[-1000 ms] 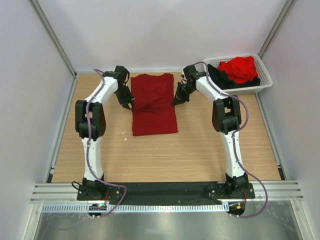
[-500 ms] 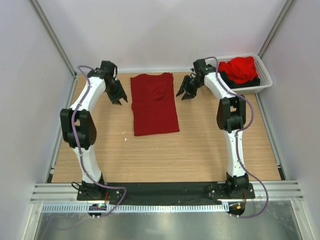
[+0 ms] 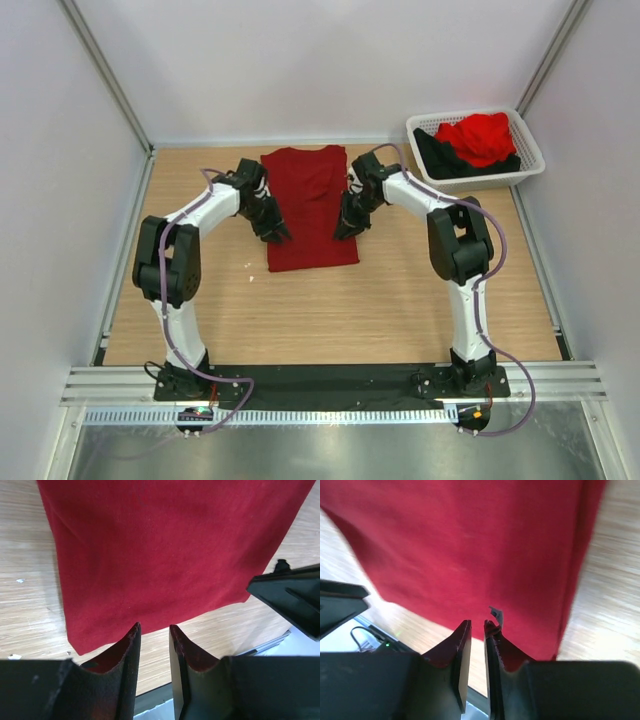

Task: Fold and stack the t-shirts
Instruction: Fold the tshirt

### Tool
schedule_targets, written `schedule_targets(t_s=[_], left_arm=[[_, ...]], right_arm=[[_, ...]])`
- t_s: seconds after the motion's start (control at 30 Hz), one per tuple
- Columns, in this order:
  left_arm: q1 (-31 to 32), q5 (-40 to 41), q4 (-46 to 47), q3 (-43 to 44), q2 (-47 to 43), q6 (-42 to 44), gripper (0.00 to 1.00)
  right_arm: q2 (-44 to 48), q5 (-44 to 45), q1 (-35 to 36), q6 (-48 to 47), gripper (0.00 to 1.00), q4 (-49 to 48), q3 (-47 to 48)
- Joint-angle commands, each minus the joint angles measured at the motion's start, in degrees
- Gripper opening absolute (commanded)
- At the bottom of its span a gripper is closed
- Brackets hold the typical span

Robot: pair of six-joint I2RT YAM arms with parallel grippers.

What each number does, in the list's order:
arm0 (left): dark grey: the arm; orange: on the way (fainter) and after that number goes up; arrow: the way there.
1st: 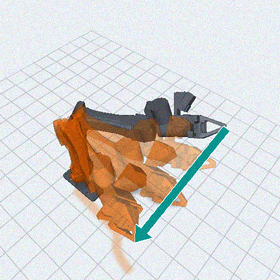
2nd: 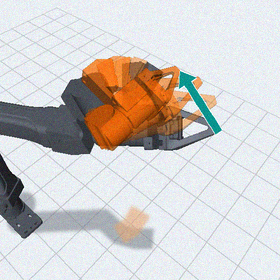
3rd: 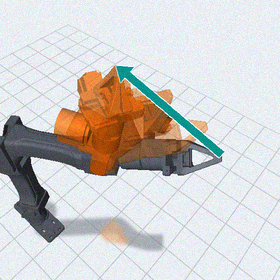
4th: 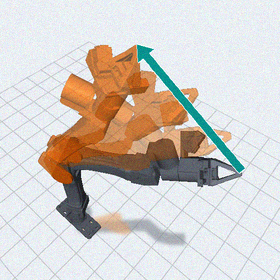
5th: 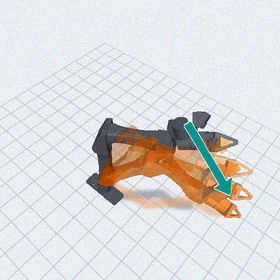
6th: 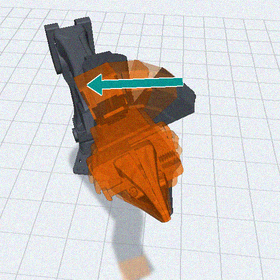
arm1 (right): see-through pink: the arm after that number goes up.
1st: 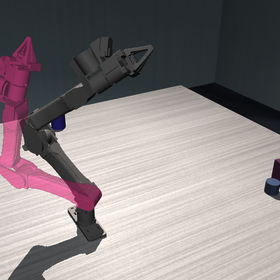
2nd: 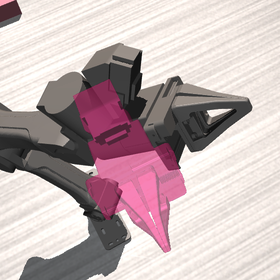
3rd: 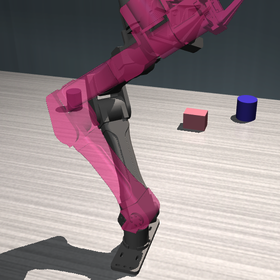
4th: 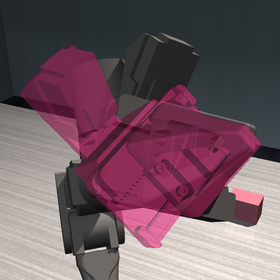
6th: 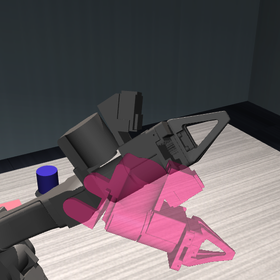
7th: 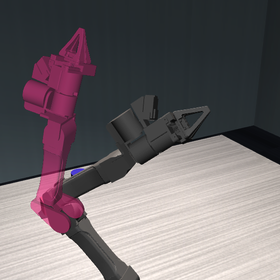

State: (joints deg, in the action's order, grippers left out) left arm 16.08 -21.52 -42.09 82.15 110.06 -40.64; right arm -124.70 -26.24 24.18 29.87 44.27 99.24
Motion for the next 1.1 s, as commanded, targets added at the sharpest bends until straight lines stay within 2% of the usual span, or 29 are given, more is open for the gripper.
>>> schedule_targets(t_s=[0.0, 0.27, 0.43, 0.57, 0.83, 0.93, 1.03, 1.07], left_arm=[[0.5, -1.3, 3.4, -0.8, 0.2, -0.7, 0.30], [2.4, 5.2, 0.7, -5.6, 2.2, 2.4, 0.30], [6.2, 7.4, 1.0, -10.7, 0.9, 3.2, 0.30], [8.3, 5.1, 2.4, -17.4, -2.3, 0.6, 0.30], [14.6, 3.7, -0.7, -29.8, -15.7, -0.8, 0.31], [14.6, 4.6, -4.5, -30.0, -21.5, -0.5, 0.32], [14.6, 3.8, -7.6, -26.4, -23.9, 1.4, 0.35], [14.6, 3.4, -8.4, -22.7, -23.8, 2.6, 0.35]], right_arm=[[3.3, -0.5, -1.4, -0.8, 0.23, -5.1, -4.7], [3.7, -1.7, -1.2, -1.9, 0.21, -7.8, -12.9], [7.4, -1.5, -0.2, -3.1, 0.23, -9.3, -20.6], [11.5, -1.2, 1.7, -4.4, 0.25, -10.3, -27.8], [23.9, 0.4, 2.6, -5.9, 0.33, -8.9, -40.2], [28.9, 1.5, 2.6, -7.7, 0.38, -5.7, -41.9], [31.6, 0.1, 2.5, -9.9, 0.46, -3.6, -41.4], [31.4, -0.6, 2.5, -10.5, 0.50, -2.7, -39.8]])
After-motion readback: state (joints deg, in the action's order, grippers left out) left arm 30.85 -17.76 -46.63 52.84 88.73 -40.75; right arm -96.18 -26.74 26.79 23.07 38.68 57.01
